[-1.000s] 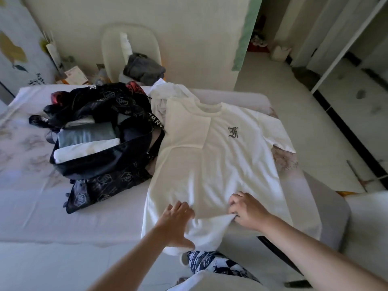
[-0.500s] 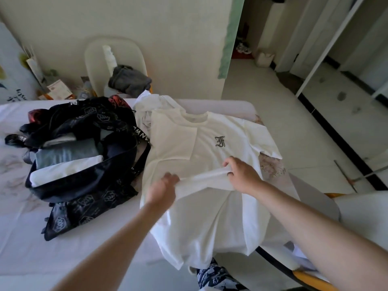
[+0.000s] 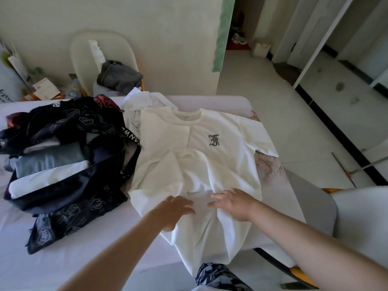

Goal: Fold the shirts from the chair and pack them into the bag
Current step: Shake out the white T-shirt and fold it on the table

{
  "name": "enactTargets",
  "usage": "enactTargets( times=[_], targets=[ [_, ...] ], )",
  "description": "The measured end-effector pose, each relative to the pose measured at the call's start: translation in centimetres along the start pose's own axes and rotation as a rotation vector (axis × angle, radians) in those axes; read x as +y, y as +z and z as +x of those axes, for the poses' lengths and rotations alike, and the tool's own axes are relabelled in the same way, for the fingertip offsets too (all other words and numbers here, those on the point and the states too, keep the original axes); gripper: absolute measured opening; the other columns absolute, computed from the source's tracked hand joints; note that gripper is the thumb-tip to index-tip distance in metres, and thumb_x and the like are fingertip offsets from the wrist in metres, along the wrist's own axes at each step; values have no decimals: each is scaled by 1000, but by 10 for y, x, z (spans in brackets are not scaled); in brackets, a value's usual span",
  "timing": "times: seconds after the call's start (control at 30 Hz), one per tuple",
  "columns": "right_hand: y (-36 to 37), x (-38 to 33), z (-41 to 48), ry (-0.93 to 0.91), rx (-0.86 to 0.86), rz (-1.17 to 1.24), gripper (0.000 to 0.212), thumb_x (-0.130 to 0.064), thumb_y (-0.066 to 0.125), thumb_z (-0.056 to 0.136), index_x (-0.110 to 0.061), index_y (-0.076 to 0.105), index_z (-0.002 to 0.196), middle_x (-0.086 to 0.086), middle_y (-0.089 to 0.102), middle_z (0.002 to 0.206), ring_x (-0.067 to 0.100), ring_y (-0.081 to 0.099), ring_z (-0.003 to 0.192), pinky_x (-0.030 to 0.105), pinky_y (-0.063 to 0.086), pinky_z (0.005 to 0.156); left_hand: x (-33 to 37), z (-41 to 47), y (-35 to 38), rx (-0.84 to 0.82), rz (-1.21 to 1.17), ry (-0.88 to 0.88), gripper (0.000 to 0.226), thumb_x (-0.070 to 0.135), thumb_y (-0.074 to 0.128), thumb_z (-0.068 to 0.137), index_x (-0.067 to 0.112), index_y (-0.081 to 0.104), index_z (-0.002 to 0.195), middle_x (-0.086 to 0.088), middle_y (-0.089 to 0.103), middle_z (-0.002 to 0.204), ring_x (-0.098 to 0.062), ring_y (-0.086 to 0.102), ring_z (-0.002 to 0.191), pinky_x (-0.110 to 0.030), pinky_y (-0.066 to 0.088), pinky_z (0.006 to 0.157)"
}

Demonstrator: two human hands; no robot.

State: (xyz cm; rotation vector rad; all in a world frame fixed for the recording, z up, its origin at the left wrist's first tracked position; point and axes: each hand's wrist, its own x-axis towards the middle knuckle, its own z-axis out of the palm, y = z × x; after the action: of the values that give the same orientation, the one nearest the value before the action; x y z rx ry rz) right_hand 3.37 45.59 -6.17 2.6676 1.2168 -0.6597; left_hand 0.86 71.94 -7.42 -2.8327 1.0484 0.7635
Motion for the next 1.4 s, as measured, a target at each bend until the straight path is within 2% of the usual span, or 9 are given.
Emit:
enactTargets(
  times=[0.23, 0.37, 0.47, 0.67, 0.8, 0.9, 1.07, 1.27, 1.4],
  targets=[
    [-11, 24, 3, 105, 309, -37, 25, -17, 63, 69, -22, 74, 91, 3, 64, 87, 28, 66, 79, 34, 45, 75, -32, -8, -21, 177, -40, -226, 35, 22, 47, 95, 33, 63, 125, 2, 56, 122, -23, 48, 114, -32, 34, 101],
    [-34, 69, -6, 765, 588, 450, 6, -17, 58, 77, -15, 62, 79, 3, 66, 86, 32, 64, 79, 33, 47, 71, -85, -10, -57, 618, -198, -650, 34, 19, 46, 85, 16, 70, 108, -9, 64, 104, -31, 58, 98, -38, 47, 83],
    [-45, 113, -8, 1114, 581, 665, 14, -25, 50, 84, -18, 56, 95, 10, 62, 104, 37, 61, 96, 43, 49, 89, -119, -4, -76, 460, -249, -976, 37, 18, 46, 90, 17, 57, 126, -13, 54, 126, -33, 47, 117, -43, 40, 96],
    [-22, 114, 10, 829, 597, 269, 49, -13, 63, 73, -17, 53, 121, 10, 49, 123, 35, 55, 104, 41, 44, 84, -90, 50, -87, 669, -298, -508, 43, -1, 52, 76, 26, 63, 107, -1, 58, 112, -28, 53, 107, -38, 42, 89],
    [15, 85, 18, 223, 480, 166, 45, -37, 57, 67, -22, 62, 109, 1, 58, 112, 24, 61, 93, 36, 49, 73, -63, 74, -61, 111, -378, -296, 30, 39, 63, 81, 39, 59, 111, 9, 48, 126, -17, 42, 125, -37, 35, 102],
    [41, 75, 24, 331, 257, 53, 62, -30, 66, 62, -24, 55, 123, 4, 53, 125, 24, 55, 103, 37, 49, 75, -62, 73, -33, 25, -199, -278, 68, 58, 71, 69, 41, 49, 131, 9, 35, 131, -17, 28, 126, -43, 31, 104],
    [27, 81, 27, 479, 288, 117, 30, -6, 81, 59, -16, 66, 83, 3, 60, 83, 26, 63, 71, 31, 43, 52, -69, 76, -26, 99, -228, -352, 28, 36, 55, 95, 33, 60, 123, 6, 50, 126, -23, 47, 123, -37, 40, 101],
    [-9, 83, 5, 473, -261, 695, 12, -19, 54, 76, -9, 56, 70, 2, 54, 68, 18, 52, 65, 29, 36, 59, -44, 72, -74, -490, -348, -228, 33, 33, 67, 90, 24, 66, 122, -3, 65, 123, -16, 63, 98, -29, 52, 86],
    [-15, 103, -10, 671, 133, 1011, 15, -22, 57, 87, -18, 70, 82, -5, 68, 74, 10, 65, 67, 23, 44, 61, -17, 96, -89, -567, -554, -164, 30, 28, 71, 88, 24, 68, 117, -2, 74, 108, -12, 72, 88, -24, 56, 76]
  ],
)
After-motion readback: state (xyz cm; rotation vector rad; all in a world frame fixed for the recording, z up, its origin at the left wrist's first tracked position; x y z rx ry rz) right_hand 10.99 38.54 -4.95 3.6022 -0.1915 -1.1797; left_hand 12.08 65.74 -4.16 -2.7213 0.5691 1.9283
